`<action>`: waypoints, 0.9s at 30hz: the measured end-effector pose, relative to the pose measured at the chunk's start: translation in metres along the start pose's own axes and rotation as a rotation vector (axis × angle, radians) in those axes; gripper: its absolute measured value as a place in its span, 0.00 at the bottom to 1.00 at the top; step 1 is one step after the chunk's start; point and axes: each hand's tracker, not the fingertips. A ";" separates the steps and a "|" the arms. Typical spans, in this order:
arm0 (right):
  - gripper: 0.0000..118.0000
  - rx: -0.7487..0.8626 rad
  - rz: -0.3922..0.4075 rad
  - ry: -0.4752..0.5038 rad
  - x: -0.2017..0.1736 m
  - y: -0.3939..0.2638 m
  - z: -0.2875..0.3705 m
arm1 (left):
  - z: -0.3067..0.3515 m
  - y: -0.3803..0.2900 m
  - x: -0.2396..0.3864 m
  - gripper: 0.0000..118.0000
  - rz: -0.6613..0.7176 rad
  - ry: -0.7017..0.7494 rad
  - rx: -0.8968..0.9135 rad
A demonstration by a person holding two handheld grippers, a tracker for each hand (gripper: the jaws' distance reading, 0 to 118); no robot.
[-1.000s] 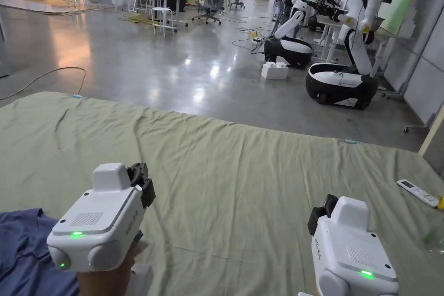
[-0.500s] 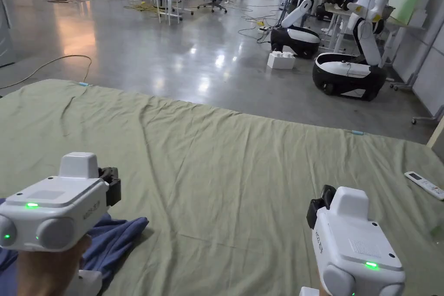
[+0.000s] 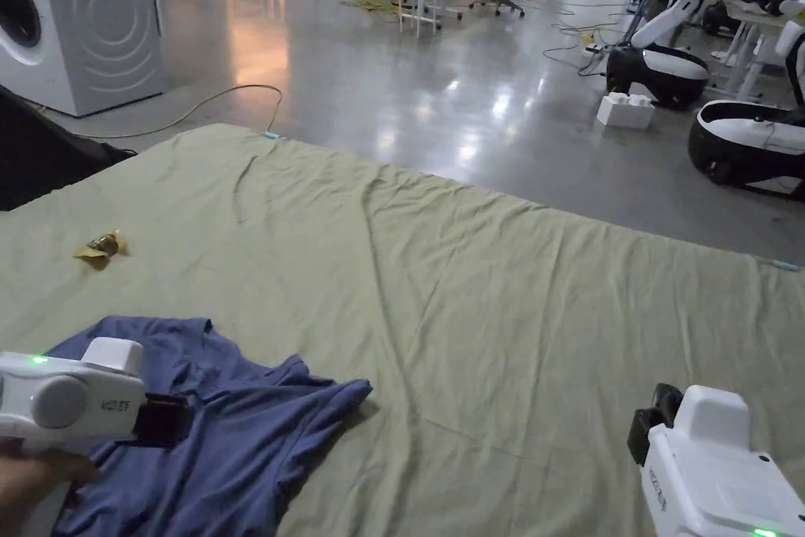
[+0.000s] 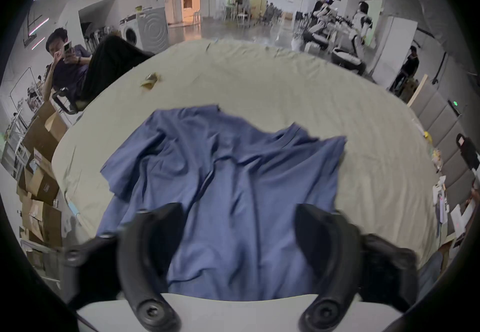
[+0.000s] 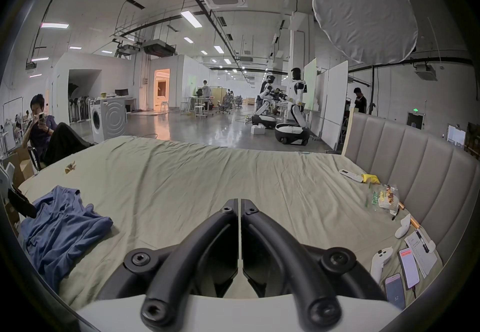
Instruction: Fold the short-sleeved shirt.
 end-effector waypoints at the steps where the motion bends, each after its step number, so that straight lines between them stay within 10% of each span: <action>1: 0.02 -0.006 0.005 0.004 -0.002 -0.002 -0.001 | -0.007 -0.004 -0.003 0.86 -0.003 0.016 -0.021; 13: 0.02 -0.069 0.022 0.017 -0.009 -0.022 -0.008 | -0.081 -0.044 -0.017 0.76 0.067 0.089 -0.170; 15: 0.02 -0.074 0.024 0.015 -0.008 -0.024 -0.009 | -0.076 -0.043 -0.009 0.58 0.062 0.108 -0.169; 18: 0.02 -0.082 0.022 0.016 -0.009 -0.027 -0.011 | -0.064 -0.040 -0.002 0.04 -0.025 0.093 -0.104; 27: 0.02 -0.090 0.038 0.027 -0.012 -0.028 -0.013 | -0.058 -0.034 -0.006 0.03 -0.016 0.097 0.005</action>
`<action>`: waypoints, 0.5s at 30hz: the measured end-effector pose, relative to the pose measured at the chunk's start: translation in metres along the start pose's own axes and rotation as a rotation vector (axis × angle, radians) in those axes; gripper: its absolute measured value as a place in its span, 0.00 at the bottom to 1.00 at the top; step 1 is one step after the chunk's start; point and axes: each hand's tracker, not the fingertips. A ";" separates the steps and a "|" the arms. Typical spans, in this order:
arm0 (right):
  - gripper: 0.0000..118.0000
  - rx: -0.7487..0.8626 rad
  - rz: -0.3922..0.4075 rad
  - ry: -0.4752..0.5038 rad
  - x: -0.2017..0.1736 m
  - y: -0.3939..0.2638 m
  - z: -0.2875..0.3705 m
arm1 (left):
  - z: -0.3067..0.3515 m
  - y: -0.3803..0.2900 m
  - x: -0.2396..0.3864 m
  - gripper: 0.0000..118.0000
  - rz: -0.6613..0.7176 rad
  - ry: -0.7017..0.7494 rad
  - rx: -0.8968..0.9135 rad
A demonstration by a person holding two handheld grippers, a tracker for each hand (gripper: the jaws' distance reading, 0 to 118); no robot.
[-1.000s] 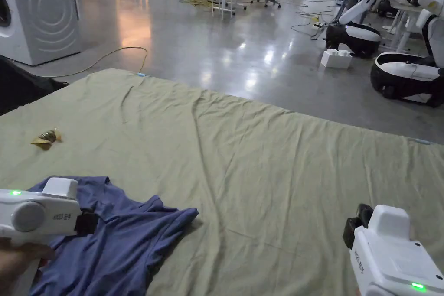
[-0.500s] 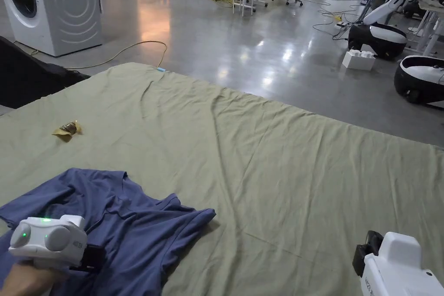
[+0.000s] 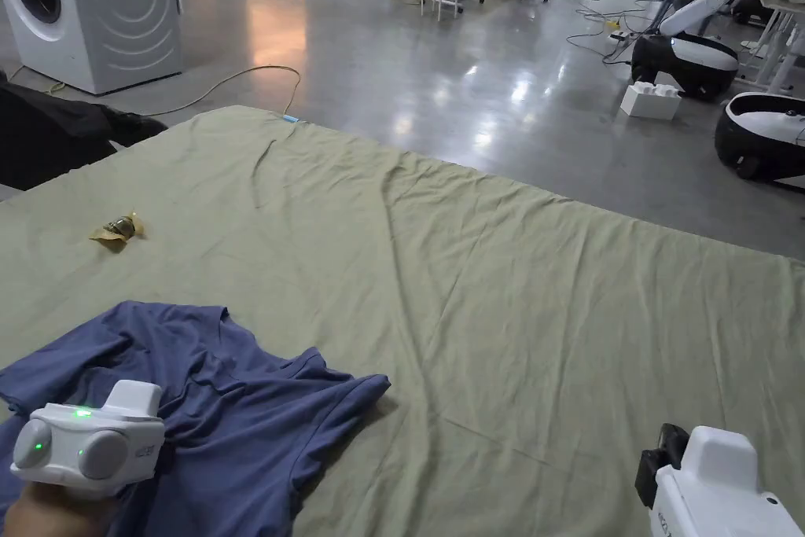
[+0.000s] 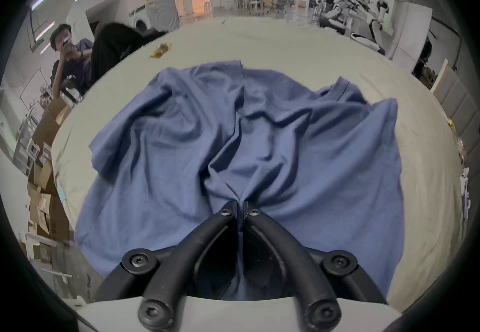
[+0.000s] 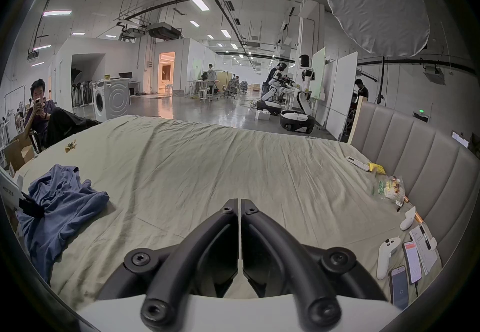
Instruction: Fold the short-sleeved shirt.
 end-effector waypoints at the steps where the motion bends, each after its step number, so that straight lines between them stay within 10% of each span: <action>1: 0.02 0.004 0.001 0.001 0.001 0.001 0.000 | 0.006 0.006 -0.003 0.03 0.042 -0.013 0.034; 15: 0.02 0.059 -0.018 -0.012 0.016 0.016 0.015 | 0.123 0.099 0.021 0.03 0.081 -0.158 0.461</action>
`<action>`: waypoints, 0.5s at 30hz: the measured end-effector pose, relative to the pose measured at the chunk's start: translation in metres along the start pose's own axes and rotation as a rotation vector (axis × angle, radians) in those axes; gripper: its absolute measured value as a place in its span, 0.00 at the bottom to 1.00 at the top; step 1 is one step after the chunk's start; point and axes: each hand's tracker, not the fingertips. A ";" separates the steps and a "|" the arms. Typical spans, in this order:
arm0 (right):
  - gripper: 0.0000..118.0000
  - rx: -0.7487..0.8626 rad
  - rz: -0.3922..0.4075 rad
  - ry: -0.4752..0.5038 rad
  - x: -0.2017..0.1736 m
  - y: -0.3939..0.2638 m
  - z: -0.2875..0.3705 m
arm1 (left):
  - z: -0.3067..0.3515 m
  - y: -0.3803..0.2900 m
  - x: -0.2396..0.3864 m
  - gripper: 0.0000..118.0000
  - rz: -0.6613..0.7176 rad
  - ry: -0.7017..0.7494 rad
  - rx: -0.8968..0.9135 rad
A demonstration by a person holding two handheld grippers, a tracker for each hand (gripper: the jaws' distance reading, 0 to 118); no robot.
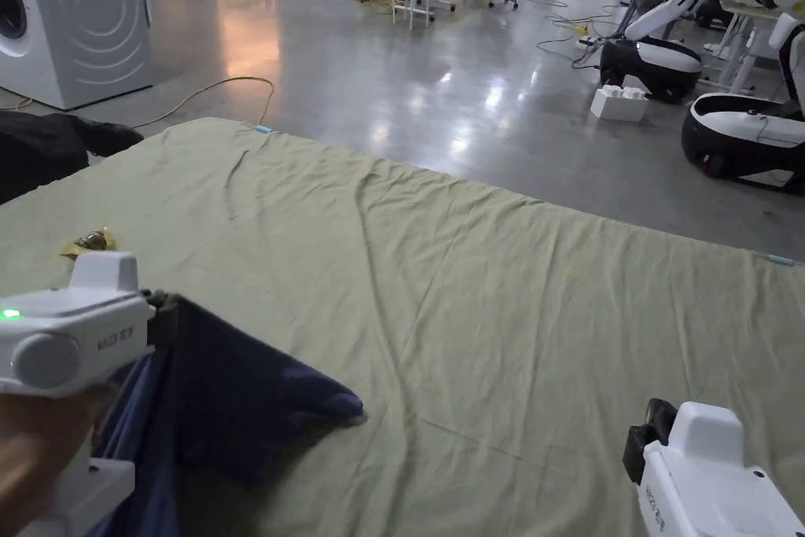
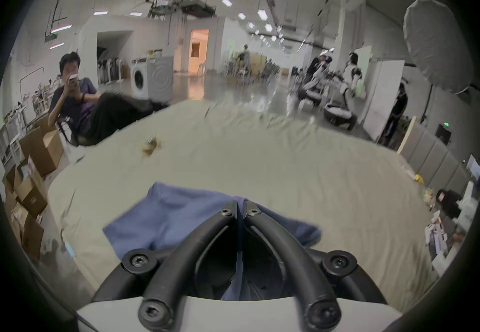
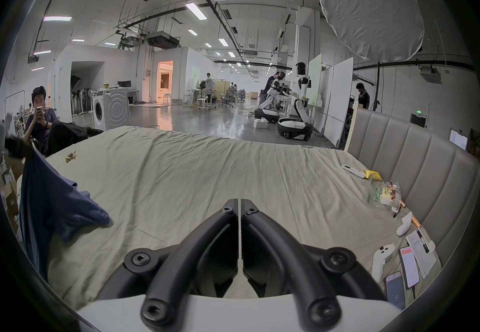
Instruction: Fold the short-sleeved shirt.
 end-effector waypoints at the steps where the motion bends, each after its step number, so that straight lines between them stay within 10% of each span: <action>1: 0.02 0.005 -0.001 -0.002 0.003 0.000 0.001 | 0.005 0.012 0.008 0.03 -0.010 -0.019 0.028; 15: 0.02 0.074 -0.066 -0.081 0.056 0.014 0.029 | 0.029 0.104 0.166 0.03 -0.122 -0.400 0.221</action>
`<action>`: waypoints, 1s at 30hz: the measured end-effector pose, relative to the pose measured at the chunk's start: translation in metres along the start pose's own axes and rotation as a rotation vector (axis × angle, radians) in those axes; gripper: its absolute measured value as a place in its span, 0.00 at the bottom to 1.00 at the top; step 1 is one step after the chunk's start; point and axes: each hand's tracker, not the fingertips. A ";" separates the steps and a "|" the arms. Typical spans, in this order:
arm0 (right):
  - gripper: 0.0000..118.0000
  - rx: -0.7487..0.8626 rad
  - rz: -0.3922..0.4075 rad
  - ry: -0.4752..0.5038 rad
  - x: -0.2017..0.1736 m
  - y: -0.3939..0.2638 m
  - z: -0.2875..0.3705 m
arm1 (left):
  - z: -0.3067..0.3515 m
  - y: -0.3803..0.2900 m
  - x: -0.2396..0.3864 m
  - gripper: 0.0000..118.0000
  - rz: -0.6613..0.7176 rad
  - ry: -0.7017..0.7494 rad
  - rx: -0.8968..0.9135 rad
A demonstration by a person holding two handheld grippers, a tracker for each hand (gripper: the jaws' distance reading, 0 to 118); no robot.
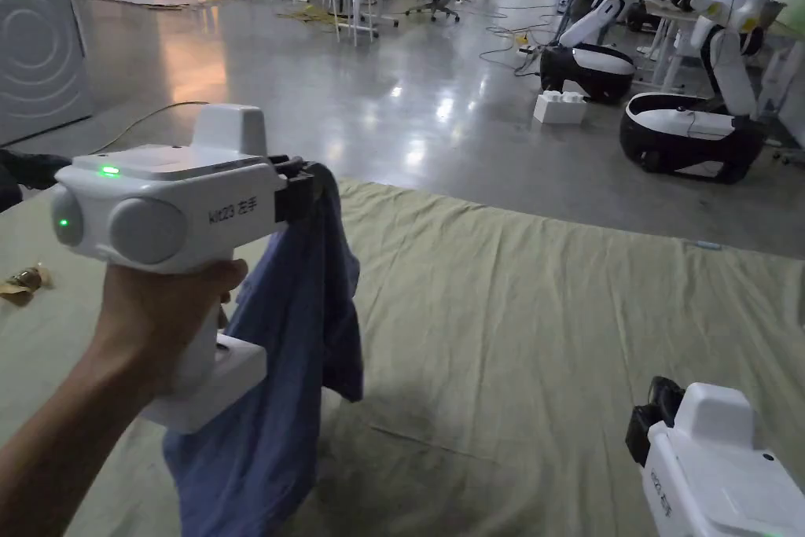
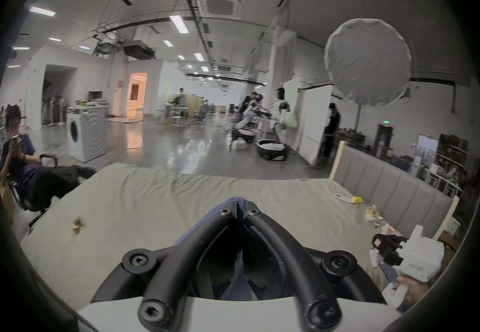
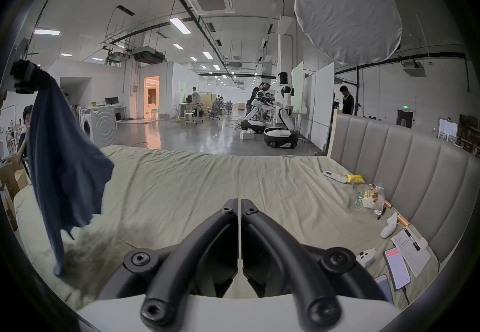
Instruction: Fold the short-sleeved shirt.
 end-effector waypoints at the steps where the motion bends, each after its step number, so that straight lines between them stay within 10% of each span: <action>1: 0.02 0.005 -0.003 -0.008 0.005 0.001 0.003 | -0.008 0.001 0.014 0.03 -0.005 -0.033 -0.003; 11: 0.02 0.022 -0.030 -0.107 0.059 -0.003 0.028 | -0.040 -0.061 0.182 0.03 -0.088 -0.310 -0.141; 25: 0.02 -0.057 -0.045 -0.152 0.086 -0.034 0.032 | -0.060 -0.233 0.237 0.05 -0.072 -0.398 -0.426; 30: 0.02 -0.069 -0.036 -0.127 0.076 -0.035 0.031 | -0.049 -0.241 0.228 0.61 -0.119 -0.362 -0.405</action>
